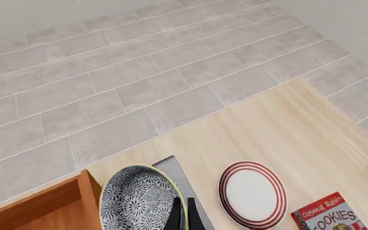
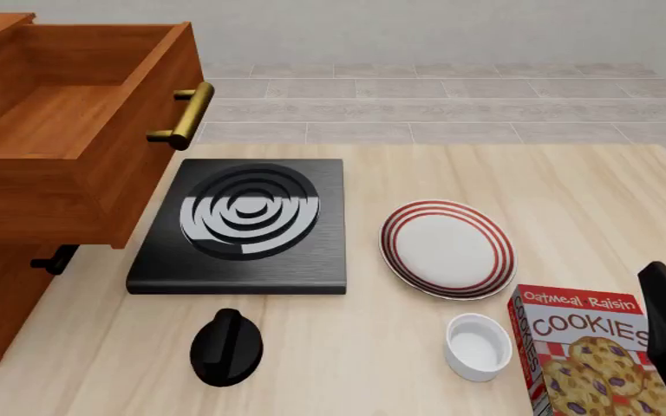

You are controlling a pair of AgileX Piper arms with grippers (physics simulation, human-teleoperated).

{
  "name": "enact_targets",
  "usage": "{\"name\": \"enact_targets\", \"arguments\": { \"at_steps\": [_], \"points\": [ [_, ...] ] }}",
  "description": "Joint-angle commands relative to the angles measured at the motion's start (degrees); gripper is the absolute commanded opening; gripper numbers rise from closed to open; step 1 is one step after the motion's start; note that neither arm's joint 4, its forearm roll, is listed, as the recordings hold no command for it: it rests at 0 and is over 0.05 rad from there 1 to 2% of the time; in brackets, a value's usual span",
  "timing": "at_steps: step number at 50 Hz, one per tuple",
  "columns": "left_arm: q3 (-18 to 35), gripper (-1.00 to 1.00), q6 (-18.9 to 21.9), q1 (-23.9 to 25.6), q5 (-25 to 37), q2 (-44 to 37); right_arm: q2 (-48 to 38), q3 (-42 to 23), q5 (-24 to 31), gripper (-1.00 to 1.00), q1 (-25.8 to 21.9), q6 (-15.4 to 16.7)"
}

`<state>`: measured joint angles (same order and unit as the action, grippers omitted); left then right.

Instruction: Pick the akita bowl in the top layer of the wooden cabinet and place it on the plate.

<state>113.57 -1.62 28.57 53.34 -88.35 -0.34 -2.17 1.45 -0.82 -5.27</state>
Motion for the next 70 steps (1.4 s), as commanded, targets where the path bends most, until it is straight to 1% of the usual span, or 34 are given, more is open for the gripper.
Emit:
{"name": "enact_targets", "arguments": {
  "at_steps": [1, 7, 20, 28, 33, 44, 59, 70],
  "points": [
    [0.9, -1.0, 0.3, 3.3, -1.0, -1.6, 0.0, -0.1, 0.1, 1.0, 0.0, 0.0],
    [2.3, -1.0, 0.2, 4.6, -1.1, -3.0, 0.0, -0.1, 0.1, 1.0, 0.1, -0.1],
    [2.8, -1.0, 0.3, 7.0, -2.7, -5.6, 0.0, -0.1, 0.0, 1.0, 0.3, -0.2],
    [2.1, -1.0, 0.6, 8.4, -4.0, -7.0, 0.0, -0.1, 0.0, 1.0, 0.2, -0.3],
    [3.3, -1.0, 0.4, 9.1, -4.2, -8.6, 0.0, -0.2, 0.0, 1.0, 0.2, -0.4],
    [3.7, -1.0, 0.3, 10.7, -5.7, -11.4, -0.1, 0.0, -0.2, 1.0, 0.3, -0.7],
    [6.6, -1.0, 1.9, 12.1, -5.8, -15.9, 0.0, 0.0, -0.1, 1.0, 0.1, -1.3],
    [6.2, -1.0, 2.6, 13.3, -6.8, -17.8, -0.2, -0.1, -0.2, 1.0, 0.3, -1.8]
  ]
}}
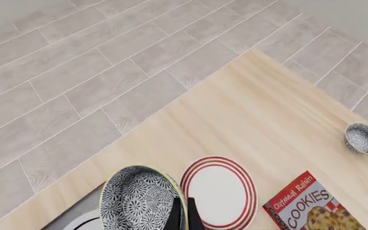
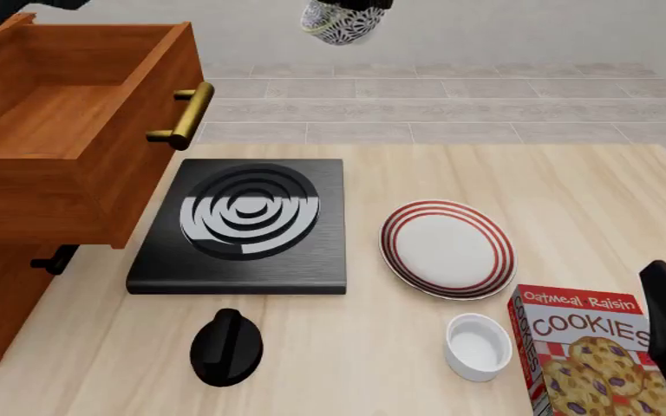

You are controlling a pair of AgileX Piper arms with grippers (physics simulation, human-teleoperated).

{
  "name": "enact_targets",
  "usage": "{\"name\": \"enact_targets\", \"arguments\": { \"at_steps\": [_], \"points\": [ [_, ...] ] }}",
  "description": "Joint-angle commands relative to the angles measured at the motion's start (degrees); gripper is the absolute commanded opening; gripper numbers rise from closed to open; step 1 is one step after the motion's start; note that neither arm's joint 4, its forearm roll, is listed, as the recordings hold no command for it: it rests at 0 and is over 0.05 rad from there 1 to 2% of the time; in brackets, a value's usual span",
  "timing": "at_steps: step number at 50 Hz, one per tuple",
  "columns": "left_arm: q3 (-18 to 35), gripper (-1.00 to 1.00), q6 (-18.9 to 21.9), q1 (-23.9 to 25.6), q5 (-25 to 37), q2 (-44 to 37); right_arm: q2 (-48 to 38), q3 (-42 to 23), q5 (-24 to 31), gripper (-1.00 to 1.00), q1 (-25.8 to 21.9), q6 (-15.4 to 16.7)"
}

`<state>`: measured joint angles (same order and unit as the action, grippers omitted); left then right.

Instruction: Pick the akita bowl in the top layer of the wooden cabinet and place it on the plate.

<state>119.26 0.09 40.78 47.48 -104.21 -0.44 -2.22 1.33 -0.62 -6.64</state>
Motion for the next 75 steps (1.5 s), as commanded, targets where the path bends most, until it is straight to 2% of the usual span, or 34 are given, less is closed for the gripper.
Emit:
{"name": "enact_targets", "arguments": {
  "at_steps": [1, 14, 31, 42, 75],
  "points": [
    [0.5, -1.0, 0.8, 1.0, -1.1, -2.5, 0.2, -0.1, 0.3, 1.0, 0.2, -0.5],
    [1.3, -1.0, 1.7, 1.7, -1.9, -5.9, 0.0, -0.1, 0.1, 1.0, -0.1, -1.1],
    [-0.7, -1.0, 2.6, 1.9, -5.1, -9.2, 0.0, -0.1, 0.2, 1.0, -0.2, -1.3],
    [1.2, -1.0, 3.2, 1.7, -5.3, -12.6, 0.1, 0.0, 0.3, 1.0, -0.4, -1.3],
    [4.3, -1.0, 0.6, 5.0, -7.6, -21.7, 0.2, 0.1, 0.6, 1.0, -0.6, -2.6]
  ]
}}
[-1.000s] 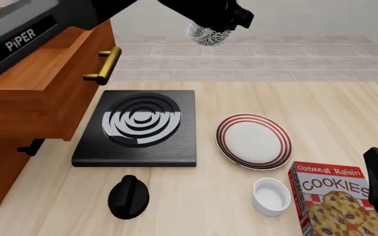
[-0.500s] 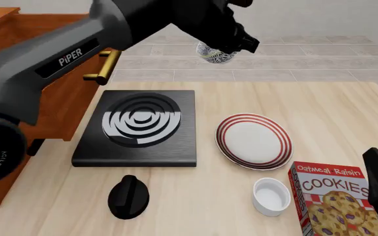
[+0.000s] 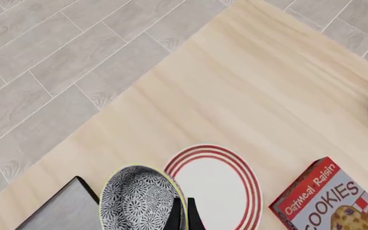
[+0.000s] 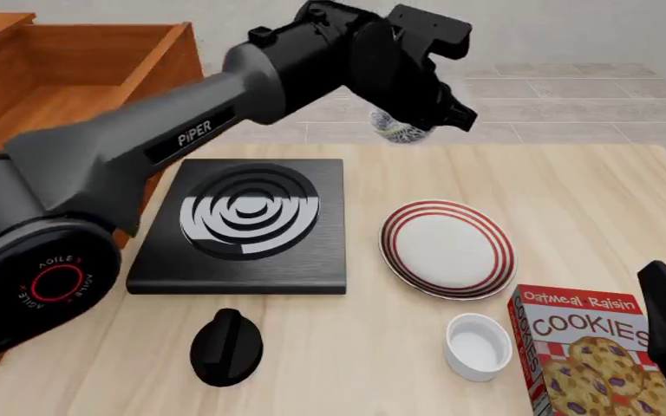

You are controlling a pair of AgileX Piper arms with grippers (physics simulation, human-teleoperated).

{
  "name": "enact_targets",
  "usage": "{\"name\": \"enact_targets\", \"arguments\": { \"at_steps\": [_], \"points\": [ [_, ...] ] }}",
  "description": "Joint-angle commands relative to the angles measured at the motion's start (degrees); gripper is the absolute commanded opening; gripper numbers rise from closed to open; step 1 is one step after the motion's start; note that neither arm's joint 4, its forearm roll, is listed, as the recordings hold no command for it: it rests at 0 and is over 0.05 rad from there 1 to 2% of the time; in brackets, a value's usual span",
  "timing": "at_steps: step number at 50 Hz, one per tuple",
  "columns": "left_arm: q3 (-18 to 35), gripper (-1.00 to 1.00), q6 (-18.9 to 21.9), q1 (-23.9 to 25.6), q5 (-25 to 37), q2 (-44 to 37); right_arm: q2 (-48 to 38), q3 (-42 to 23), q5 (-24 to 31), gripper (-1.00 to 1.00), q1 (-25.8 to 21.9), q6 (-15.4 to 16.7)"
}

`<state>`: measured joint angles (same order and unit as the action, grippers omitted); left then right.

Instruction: Pick the akita bowl in the top layer of the wooden cabinet and place it on the plate.

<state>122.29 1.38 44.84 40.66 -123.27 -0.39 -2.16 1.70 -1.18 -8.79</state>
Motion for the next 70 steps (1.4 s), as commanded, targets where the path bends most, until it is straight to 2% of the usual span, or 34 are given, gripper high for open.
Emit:
{"name": "enact_targets", "arguments": {
  "at_steps": [1, 26, 40, 45, 46, 70],
  "points": [
    [1.4, -1.0, -0.7, 0.9, -0.9, -3.0, 0.1, 0.1, 0.2, 1.0, 0.0, -0.6],
    [2.0, -1.0, -4.7, 3.8, -2.6, -7.4, -0.2, -0.1, 0.0, 1.0, -0.1, -1.7],
    [2.3, -1.0, -5.4, 4.6, -3.7, -10.3, 0.1, 0.0, 0.5, 1.0, -0.1, -1.9],
    [2.2, -1.0, -6.4, 5.6, -4.4, -11.4, 0.2, 0.1, 0.5, 1.0, -0.1, -1.9],
    [2.1, -1.0, -7.7, 6.9, -4.4, -11.7, 0.2, 0.1, 0.5, 1.0, 0.0, -1.9],
    [0.8, -1.0, -8.3, 5.3, -8.1, -16.5, -0.1, 0.2, 0.2, 1.0, -0.1, -2.0]
  ]
}}
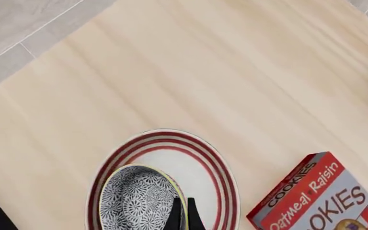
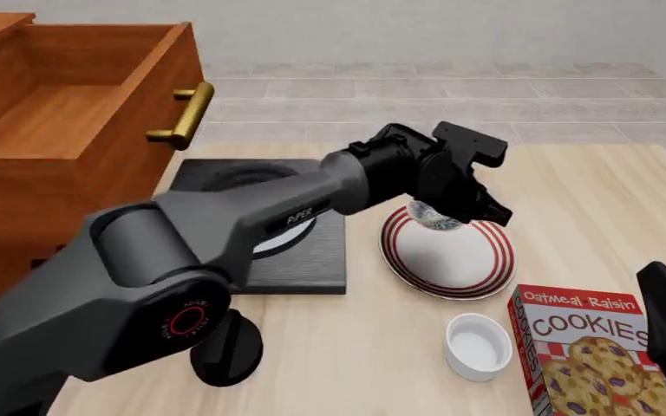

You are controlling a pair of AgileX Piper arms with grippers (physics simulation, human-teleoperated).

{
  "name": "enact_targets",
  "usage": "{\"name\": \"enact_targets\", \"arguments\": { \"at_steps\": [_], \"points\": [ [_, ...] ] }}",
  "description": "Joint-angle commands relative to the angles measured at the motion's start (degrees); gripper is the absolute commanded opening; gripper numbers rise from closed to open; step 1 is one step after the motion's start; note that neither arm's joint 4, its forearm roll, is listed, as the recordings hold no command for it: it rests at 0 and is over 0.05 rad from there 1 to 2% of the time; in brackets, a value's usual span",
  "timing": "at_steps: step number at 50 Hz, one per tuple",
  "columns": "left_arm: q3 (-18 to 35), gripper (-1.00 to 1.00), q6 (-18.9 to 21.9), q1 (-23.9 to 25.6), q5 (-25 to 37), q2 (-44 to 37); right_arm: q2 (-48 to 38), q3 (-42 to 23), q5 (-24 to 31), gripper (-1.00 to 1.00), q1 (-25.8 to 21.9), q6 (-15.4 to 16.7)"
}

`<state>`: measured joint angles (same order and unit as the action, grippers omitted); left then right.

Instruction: Pick the akita bowl in the top layer of the wooden cabinet and place it on the plate.

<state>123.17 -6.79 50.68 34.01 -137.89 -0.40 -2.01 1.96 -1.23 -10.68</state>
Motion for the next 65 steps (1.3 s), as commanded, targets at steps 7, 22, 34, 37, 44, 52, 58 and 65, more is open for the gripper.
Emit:
{"name": "enact_targets", "arguments": {
  "at_steps": [7, 22, 34, 37, 44, 52, 58, 65],
  "points": [
    [0.7, -1.0, -0.1, -0.8, -1.3, -3.0, -0.1, 0.1, -0.2, 1.0, 0.0, -0.1],
    [-1.9, -1.0, -0.1, -1.6, -3.3, -3.6, 0.3, 0.2, 0.0, 1.0, -0.1, -0.1],
    [-3.4, -1.0, -0.4, -1.2, -4.2, -3.7, 0.4, 0.9, -0.6, 1.0, -0.1, -0.2],
    [-3.1, -1.0, -0.8, -1.1, -3.9, -4.0, 0.4, 1.1, -0.8, 1.0, -0.1, -0.2],
    [-1.7, 1.0, -1.3, -0.9, -2.8, -4.6, 0.4, 1.3, -1.0, 1.0, -0.3, -0.1],
    [-1.8, 1.0, -1.4, -0.8, -2.6, -4.2, 0.4, 0.7, -0.4, 1.0, -0.4, 0.1],
    [-2.4, 1.0, -1.6, -0.4, -2.7, -3.6, 0.4, 0.6, -0.3, 1.0, -0.5, 0.2],
    [-2.9, 1.0, -1.9, 0.1, -2.6, -2.5, 0.4, 0.4, -0.1, 1.0, -0.6, 0.4]
  ]
}}
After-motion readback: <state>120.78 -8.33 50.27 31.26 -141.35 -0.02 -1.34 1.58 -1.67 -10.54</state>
